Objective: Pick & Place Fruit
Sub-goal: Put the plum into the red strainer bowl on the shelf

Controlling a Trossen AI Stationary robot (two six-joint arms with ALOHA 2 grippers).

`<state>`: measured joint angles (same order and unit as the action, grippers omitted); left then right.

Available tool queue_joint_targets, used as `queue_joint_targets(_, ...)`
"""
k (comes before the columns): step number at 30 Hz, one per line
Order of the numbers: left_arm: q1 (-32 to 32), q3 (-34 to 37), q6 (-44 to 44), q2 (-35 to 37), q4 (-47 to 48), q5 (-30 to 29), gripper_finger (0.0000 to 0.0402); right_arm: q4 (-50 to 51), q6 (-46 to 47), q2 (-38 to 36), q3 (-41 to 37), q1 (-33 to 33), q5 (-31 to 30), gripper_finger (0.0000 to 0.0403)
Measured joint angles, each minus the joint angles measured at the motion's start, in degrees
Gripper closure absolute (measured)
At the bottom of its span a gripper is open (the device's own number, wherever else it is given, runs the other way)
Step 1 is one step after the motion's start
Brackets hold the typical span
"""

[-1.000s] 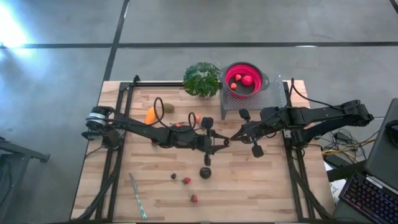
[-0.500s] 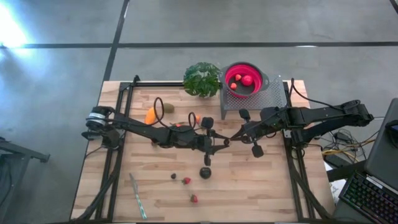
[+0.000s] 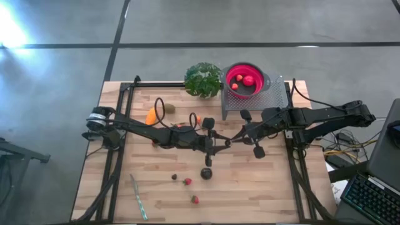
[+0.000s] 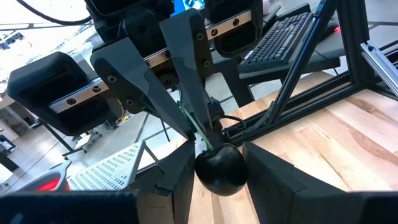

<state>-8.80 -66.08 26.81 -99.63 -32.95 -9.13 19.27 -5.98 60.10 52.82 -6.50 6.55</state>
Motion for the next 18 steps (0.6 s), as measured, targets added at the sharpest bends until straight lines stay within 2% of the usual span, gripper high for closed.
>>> queue_joint_targets(6,0.0,0.0,0.0,0.0,0.02,-0.09,0.0273,0.07,-0.2,-0.02,0.0,-0.02,0.0,0.0333)
queue_joint_targets(12,0.0,0.0,-0.01,0.0,0.04,-0.16,0.0265,-0.05,-0.46,-0.02,0.0,-0.02,0.04,0.0315)
queue_joint_targets(18,0.0,0.0,-0.02,0.0,0.01,-0.12,0.0268,-0.52,-0.6,-0.02,0.22,0.02,-0.06,0.0323)
